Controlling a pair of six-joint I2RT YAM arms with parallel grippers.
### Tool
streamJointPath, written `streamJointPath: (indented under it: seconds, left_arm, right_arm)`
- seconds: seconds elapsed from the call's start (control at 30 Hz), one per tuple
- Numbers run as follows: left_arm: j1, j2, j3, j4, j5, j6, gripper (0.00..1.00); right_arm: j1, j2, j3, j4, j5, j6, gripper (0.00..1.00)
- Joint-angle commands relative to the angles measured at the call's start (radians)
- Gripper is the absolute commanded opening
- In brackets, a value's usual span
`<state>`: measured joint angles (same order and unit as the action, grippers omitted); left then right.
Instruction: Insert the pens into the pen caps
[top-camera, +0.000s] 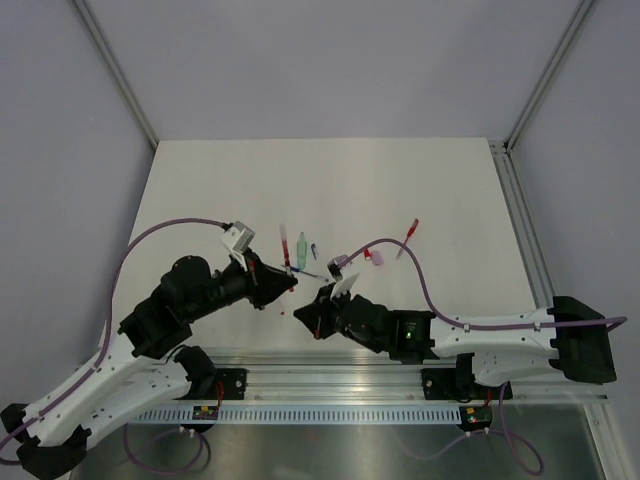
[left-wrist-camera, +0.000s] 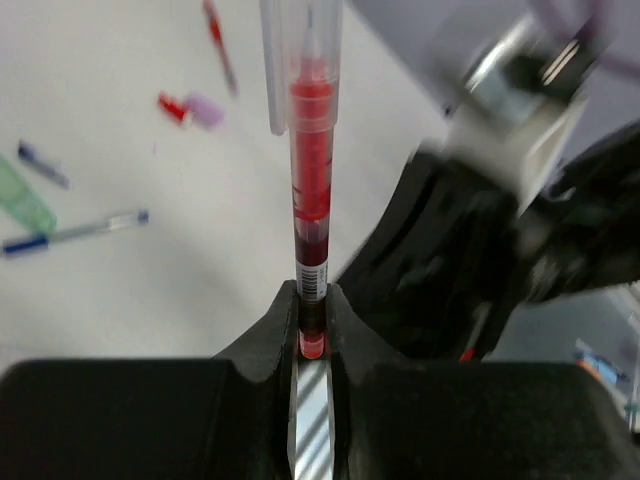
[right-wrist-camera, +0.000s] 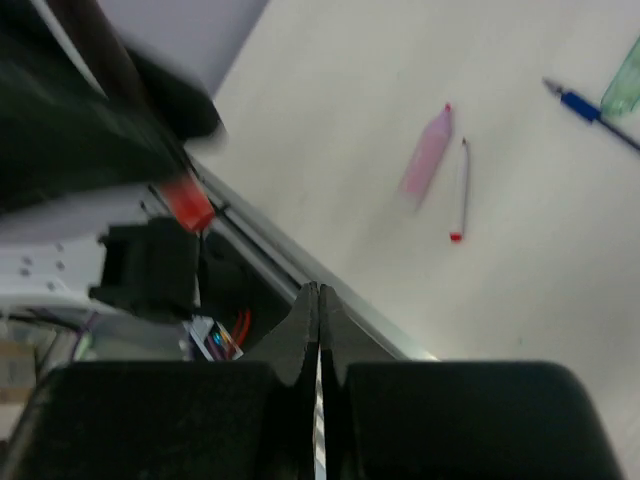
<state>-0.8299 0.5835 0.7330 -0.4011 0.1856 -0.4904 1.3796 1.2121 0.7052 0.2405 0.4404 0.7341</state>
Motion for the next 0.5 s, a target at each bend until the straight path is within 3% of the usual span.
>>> streamJointPath:
  seconds: [0.0,0.17,0.3,0.47]
  left_arm:
    - [0.005,-0.002,0.016,0.309,0.010,-0.016,0.00]
    - [0.006,-0.030,-0.089,0.295,0.023,-0.043,0.00]
    - [0.006,-0.096,-0.116,0.237,-0.024,-0.036,0.00]
    - [0.006,-0.140,-0.150,0.186,-0.041,-0.033,0.00]
  right_arm:
    - [0.033,-0.044,0.010,-0.161,-0.060,0.004,0.00]
    - [0.032,-0.106,0.105,-0.228,0.004,-0.042,0.00]
    - [0.030,-0.152,0.134,-0.328,0.040,-0.062,0.08]
    - [0.012,-0.250,0.184,-0.443,0.011,-0.137,0.36]
